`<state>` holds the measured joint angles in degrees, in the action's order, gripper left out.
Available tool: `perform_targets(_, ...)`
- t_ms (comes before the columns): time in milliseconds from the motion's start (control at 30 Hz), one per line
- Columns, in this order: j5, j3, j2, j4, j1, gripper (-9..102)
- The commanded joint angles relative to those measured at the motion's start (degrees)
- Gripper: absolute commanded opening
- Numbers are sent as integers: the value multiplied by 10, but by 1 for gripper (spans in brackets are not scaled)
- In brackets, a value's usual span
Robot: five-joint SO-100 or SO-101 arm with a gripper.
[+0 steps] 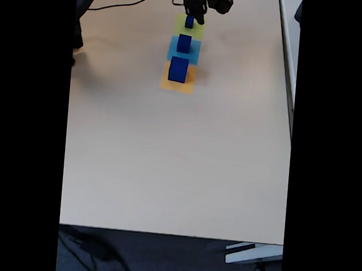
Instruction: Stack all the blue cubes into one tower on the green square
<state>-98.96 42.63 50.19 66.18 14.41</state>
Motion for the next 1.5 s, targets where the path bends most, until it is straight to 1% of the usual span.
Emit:
perform_targets(0, 48, -37, 86, -18, -27, 0)
perform_targets(200, 103, -21, 118, -18, -59, 0)
perform_targets(367, 124, 38, 164, -18, -83, 0)
perform_targets(900, 159, 222, 272, -16, -149, 0)
perform_targets(1200, 189, 260, 287, -17, -178, 0)
perform_targets(1467, 189, 293, 301, -16, -192, 0)
